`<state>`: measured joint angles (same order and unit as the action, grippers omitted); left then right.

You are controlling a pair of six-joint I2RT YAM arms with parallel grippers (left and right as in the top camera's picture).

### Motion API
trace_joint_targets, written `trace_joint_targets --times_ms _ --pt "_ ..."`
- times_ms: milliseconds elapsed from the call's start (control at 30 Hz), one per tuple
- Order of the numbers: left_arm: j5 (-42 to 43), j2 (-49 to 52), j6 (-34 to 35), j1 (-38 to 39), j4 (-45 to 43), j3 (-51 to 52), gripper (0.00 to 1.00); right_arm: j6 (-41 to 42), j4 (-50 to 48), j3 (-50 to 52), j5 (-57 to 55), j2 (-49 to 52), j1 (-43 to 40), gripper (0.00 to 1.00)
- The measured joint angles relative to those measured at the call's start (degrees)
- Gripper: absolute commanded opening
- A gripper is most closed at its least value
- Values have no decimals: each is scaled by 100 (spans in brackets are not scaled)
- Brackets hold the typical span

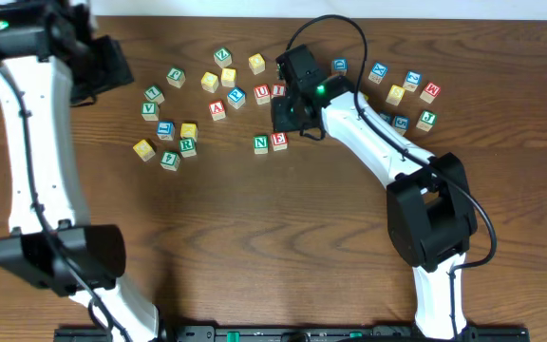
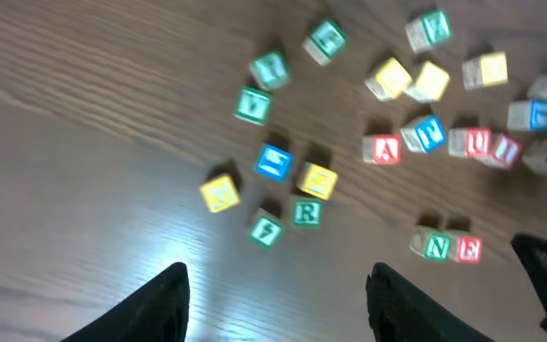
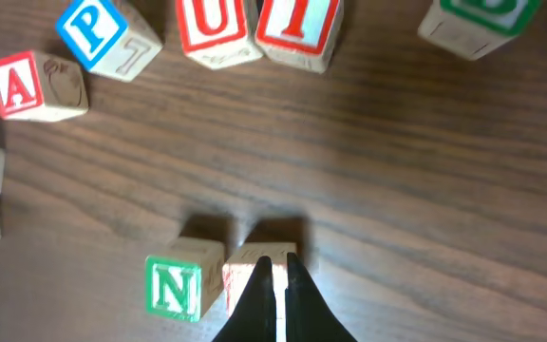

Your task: Spell out NEURIPS

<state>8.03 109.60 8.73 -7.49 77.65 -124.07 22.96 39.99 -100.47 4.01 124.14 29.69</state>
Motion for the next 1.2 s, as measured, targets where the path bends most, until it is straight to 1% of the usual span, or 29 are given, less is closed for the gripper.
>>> trace_joint_targets --times_ms 233,400,900,1200 --pt "48 271 0 551 -129 9 57 0 -122 0 2 354 4 1" --pt "61 385 0 758 -164 9 57 0 -284 0 4 501 7 1" --pt "61 573 0 778 -208 9 57 0 -479 0 50 579 76 1" --pt "61 573 0 780 -208 9 57 0 -400 0 50 579 190 1"
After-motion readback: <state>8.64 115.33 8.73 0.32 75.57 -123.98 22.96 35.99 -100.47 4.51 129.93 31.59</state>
